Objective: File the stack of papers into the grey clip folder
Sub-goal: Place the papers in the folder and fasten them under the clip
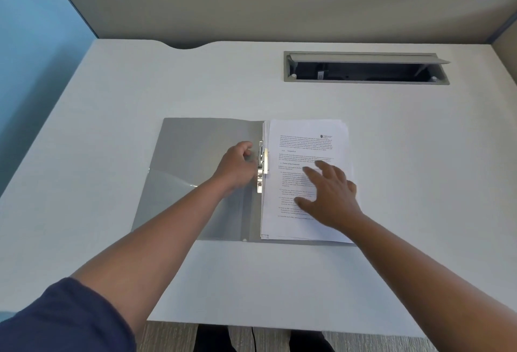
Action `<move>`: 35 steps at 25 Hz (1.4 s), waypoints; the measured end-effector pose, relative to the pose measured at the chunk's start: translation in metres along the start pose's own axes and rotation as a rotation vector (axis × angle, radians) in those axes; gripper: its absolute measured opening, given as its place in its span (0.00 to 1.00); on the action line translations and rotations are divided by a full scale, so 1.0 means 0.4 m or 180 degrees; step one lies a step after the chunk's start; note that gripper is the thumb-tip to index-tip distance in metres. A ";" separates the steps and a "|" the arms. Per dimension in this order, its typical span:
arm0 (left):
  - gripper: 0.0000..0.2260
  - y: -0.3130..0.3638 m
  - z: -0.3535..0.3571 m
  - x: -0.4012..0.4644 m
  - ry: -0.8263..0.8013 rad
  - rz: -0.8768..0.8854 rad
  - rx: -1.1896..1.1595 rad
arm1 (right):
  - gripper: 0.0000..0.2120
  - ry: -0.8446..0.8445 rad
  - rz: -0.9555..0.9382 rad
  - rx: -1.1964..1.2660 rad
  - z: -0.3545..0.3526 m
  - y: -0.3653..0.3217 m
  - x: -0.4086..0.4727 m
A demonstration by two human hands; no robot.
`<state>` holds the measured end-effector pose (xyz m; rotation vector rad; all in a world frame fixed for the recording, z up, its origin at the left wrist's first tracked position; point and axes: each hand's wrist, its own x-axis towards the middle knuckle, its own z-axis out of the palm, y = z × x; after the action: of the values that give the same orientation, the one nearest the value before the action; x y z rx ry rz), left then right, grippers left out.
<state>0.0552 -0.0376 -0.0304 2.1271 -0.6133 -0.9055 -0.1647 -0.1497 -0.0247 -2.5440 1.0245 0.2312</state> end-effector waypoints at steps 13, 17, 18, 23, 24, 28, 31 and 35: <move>0.24 0.137 0.010 0.110 -0.0112 0.0208 0.0347 | 0.63 -0.0524 0.0847 0.0070 0.002 0.096 -0.125; 0.33 0.185 0.026 0.155 -0.0281 0.0127 0.0560 | 0.65 -0.0622 0.0780 0.0095 0.019 0.138 -0.165; 0.34 0.191 0.027 0.162 -0.0352 0.0105 0.0620 | 0.64 -0.0572 0.0741 0.0115 0.023 0.143 -0.168; 0.36 0.190 0.041 0.177 -0.0580 -0.0010 0.1081 | 0.58 -0.0402 0.0572 0.0382 0.028 0.152 -0.171; 0.36 0.189 0.043 0.180 -0.0607 -0.0025 0.1179 | 0.58 -0.0386 0.0571 0.0426 0.027 0.152 -0.171; 0.32 0.187 0.044 0.194 -0.0564 -0.0043 0.1368 | 0.55 -0.0308 0.0535 0.0565 0.029 0.144 -0.173; 0.27 0.180 0.048 0.204 -0.0445 0.0023 0.1440 | 0.52 -0.0281 0.0525 0.0663 0.037 0.141 -0.176; 0.26 0.172 0.049 0.210 -0.0281 0.0145 0.1376 | 0.51 -0.0237 0.0605 0.0767 0.049 0.146 -0.182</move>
<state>0.0843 -0.1435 -0.0210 2.4480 -0.9707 -0.9071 -0.2580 -0.1340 -0.0385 -2.2097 1.1892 0.2370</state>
